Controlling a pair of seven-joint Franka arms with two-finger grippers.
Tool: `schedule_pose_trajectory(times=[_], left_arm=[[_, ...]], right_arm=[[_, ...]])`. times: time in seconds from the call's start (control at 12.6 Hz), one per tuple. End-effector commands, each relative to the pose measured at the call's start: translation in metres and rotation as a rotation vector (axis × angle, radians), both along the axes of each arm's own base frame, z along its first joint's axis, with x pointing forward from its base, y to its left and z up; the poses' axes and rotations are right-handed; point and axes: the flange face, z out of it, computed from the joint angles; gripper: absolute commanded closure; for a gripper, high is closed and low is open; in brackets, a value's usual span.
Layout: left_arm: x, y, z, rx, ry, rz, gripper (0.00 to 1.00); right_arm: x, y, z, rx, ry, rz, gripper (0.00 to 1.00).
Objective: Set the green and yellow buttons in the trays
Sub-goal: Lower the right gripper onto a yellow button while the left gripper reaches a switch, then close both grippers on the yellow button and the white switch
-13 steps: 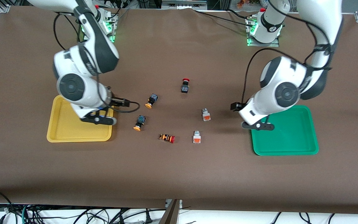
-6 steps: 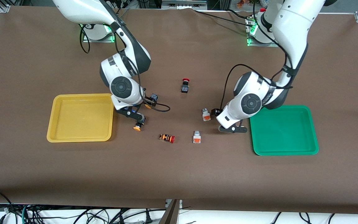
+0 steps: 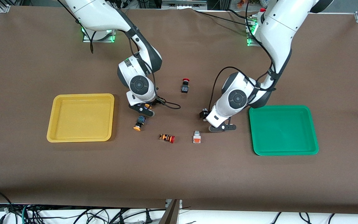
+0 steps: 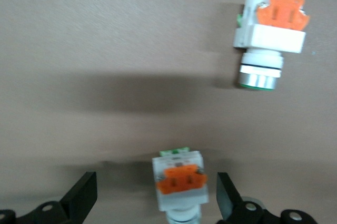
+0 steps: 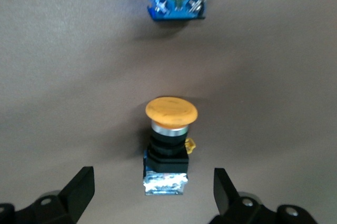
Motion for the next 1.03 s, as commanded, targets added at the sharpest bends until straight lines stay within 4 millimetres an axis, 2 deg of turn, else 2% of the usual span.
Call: schedule_pose_trajectory(times=[0.0,0.08,0.16,0.32,0.4,0.55,0.63,0.71,0.79,0.95], left_arm=[[0.001,-0.004,-0.010,-0.019,0.000,0.037,0.05],[-0.001,-0.010,-0.013,-0.025,-0.011,0.031,0.34],[-0.005,-0.017,-0.013,-0.022,-0.012,0.014,0.55],[-0.004,-0.015,-0.011,-0.014,-0.016,0.002,0.89],[-0.003,-0.012,-0.009,-0.009,-0.015,-0.001,0.92],[0.000,-0.003,0.004,0.025,0.011,-0.017,0.94],[0.006,0.001,0.022,0.063,0.003,-0.050,0.97],[0.015,0.010,0.038,0.116,0.014,-0.079,0.98],[0.029,0.028,0.054,0.176,0.027,-0.129,0.98],[0.059,0.079,0.083,0.213,0.080,-0.293,0.96]], right_arm=[[-0.005,0.002,-0.008,0.000,0.002,-0.019,0.01],[-0.004,0.001,-0.009,0.000,0.002,-0.019,0.11],[-0.005,0.001,-0.013,-0.001,0.004,-0.017,0.22],[-0.005,0.000,-0.014,-0.002,0.007,-0.010,0.55],[-0.005,0.000,-0.014,-0.001,0.007,-0.009,0.70],[-0.004,0.000,-0.011,-0.001,0.007,-0.005,0.89],[0.000,-0.001,-0.001,0.003,-0.001,-0.002,0.93],[0.007,-0.005,0.018,0.013,-0.018,0.014,0.93],[0.014,-0.015,0.033,0.012,-0.019,0.045,0.93],[0.036,-0.060,0.062,-0.009,0.013,0.148,0.93]])
